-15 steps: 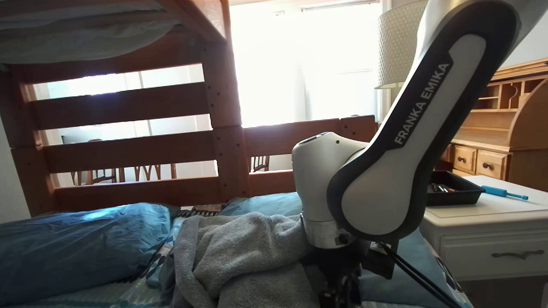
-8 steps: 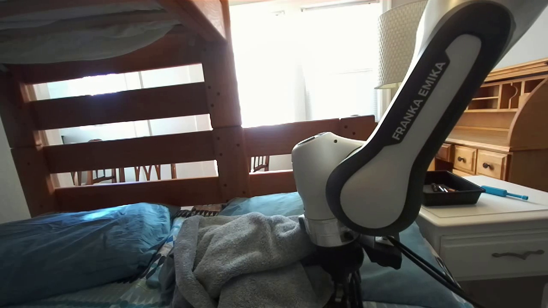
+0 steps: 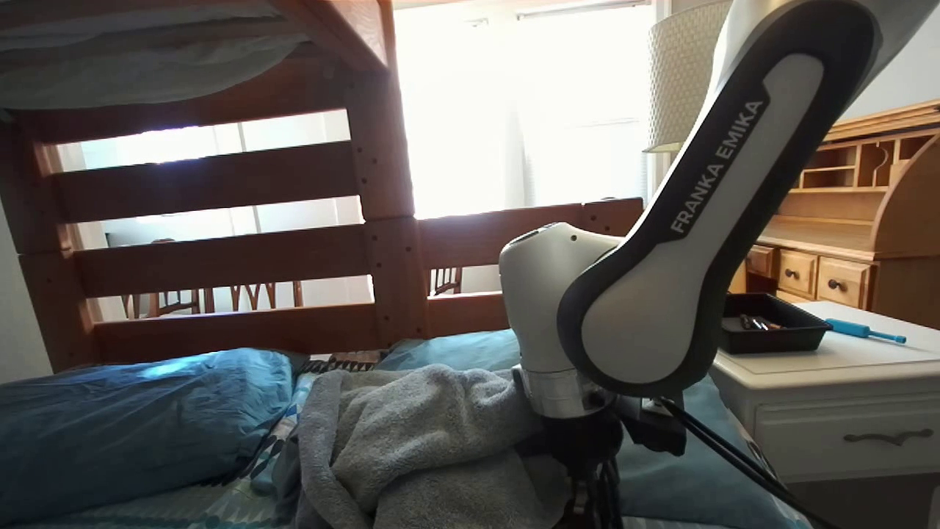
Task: Put the grey remote control on the nightstand.
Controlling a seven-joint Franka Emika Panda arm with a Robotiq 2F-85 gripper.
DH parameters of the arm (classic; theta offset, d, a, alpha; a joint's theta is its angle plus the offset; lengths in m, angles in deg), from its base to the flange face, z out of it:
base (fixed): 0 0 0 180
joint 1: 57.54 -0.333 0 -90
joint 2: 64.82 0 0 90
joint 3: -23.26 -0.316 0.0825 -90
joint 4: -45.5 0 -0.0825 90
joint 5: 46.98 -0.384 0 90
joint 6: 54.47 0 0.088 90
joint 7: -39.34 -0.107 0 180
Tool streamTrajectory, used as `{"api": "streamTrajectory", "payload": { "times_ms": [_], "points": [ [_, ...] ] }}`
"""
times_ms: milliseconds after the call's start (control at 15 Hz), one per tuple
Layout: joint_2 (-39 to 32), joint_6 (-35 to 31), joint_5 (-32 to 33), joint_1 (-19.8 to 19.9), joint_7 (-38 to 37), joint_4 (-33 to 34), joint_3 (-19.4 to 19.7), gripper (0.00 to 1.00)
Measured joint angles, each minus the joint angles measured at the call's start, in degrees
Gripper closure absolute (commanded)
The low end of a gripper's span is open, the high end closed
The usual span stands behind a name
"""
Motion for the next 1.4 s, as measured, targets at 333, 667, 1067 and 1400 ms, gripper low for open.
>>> {"api": "streamTrajectory", "payload": {
  "times_ms": [333,667,1067,1400],
  "points": [
    [7.1,-2.8,-2.2,2.2,-8.3,-7.5,-2.2,0.66],
    [18.4,-6.2,-6.3,4.6,-18.8,-21.1,-2.4,0.19],
    [22.0,-9.1,-11.4,6.9,-24.8,-27.2,-3.7,0.00],
    [19.9,-11.2,-11.5,6.9,-26.6,-26.3,-3.0,0.00]
  ]
}}
